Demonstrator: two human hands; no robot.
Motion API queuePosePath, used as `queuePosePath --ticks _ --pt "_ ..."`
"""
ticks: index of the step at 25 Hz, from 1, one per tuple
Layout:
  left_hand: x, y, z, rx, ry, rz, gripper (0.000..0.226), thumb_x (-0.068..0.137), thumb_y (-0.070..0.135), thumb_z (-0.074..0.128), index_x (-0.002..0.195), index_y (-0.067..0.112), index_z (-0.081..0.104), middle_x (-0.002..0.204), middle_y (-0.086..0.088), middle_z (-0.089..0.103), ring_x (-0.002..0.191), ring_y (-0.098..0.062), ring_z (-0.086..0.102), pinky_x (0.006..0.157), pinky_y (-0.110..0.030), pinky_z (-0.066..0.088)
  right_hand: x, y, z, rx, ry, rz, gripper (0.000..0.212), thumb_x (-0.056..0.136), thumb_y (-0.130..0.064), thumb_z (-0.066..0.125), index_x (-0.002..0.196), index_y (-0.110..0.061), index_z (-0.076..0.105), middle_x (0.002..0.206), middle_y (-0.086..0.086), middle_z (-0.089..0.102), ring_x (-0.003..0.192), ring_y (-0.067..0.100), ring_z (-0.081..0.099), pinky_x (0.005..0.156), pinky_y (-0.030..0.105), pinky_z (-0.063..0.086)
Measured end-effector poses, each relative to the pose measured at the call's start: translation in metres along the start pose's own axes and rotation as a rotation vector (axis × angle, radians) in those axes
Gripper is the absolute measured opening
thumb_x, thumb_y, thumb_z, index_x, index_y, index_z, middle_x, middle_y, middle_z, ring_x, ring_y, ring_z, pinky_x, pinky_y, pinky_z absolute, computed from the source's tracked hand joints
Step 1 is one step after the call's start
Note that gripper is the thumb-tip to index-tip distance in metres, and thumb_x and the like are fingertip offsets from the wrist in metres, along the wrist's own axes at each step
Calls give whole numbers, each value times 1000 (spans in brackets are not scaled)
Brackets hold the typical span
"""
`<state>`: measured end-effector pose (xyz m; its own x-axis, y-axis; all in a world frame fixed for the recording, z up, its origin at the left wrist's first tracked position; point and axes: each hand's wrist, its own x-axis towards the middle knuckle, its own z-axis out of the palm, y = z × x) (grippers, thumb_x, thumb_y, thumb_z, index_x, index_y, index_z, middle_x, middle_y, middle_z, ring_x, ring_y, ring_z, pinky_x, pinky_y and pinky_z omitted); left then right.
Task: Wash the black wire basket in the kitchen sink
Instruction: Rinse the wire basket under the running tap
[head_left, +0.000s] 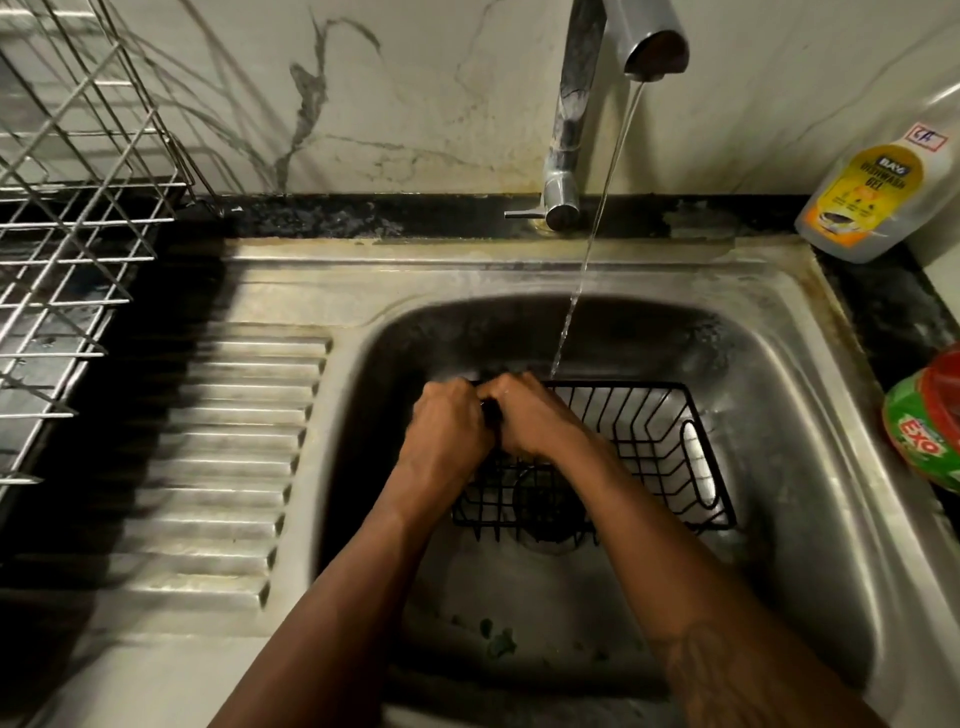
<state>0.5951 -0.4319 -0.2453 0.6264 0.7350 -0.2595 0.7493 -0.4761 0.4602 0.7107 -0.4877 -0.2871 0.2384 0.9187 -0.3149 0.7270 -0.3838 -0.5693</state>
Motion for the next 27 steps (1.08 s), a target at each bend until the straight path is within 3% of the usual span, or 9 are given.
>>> queuePosePath --ticks 2,4,7,10,14,17,21,24,27 --pt "5 -11 2 -19 14 -45 21 83 4 63 64 -2 57 51 -5 58 50 -24 67 47 -31 58 -2 23 -2 134 35 73 20 89 -14 72 94 -32 76 93 -9 75 80 4 68 78 34 60" --pt "6 -19 0 -52 35 -92 22 85 0 64 63 2 63 55 -10 65 49 -22 69 47 -38 61 -13 54 -15 214 115 191 10 88 -25 76 96 -31 78 97 -13 76 90 1 68 87 30 57" --pt "7 -17 -1 -39 20 -93 23 83 -3 64 61 2 62 54 -9 64 48 -20 68 45 -35 60 -33 76 -34 203 244 324 4 84 -32 80 84 -34 77 88 -12 76 85 3 69 72 21 51" --pt "6 -7 2 3 0 -55 25 80 1 66 58 4 53 62 -10 63 57 -25 68 49 -32 59 -22 46 -22 -8 151 231 17 83 -39 79 75 -26 73 71 -8 70 68 7 65 61 24 51" --pt "2 -1 5 32 -5 -13 19 84 7 63 69 7 51 70 -10 57 63 -29 64 62 -40 62 4 15 3 33 82 30 9 84 -22 72 87 -27 79 77 -5 74 68 10 68 66 31 58" --pt "4 -13 -1 66 90 -62 25 85 1 60 62 6 52 66 -8 59 57 -24 64 56 -40 62 -9 48 -9 105 129 136 7 89 -34 75 95 -34 78 85 -15 75 77 -1 67 72 26 56" --pt "-1 -16 -3 108 130 -67 29 87 0 59 61 11 52 63 -4 57 54 -20 60 53 -34 59 -29 77 -29 31 254 366 15 85 -40 77 80 -27 78 76 -8 74 70 4 66 63 22 51" --pt "-1 -11 0 83 85 -62 30 83 0 59 58 10 48 65 -9 60 57 -25 63 54 -37 59 -18 45 -20 -96 171 264 26 86 -50 74 75 -27 71 70 -9 67 68 7 64 60 22 46" --pt "-3 -6 0 96 64 -64 33 83 6 63 58 14 42 71 -9 56 64 -28 59 56 -36 54 -3 12 -3 -48 94 107 21 89 -39 73 70 -32 69 67 -12 64 67 9 63 58 23 46"
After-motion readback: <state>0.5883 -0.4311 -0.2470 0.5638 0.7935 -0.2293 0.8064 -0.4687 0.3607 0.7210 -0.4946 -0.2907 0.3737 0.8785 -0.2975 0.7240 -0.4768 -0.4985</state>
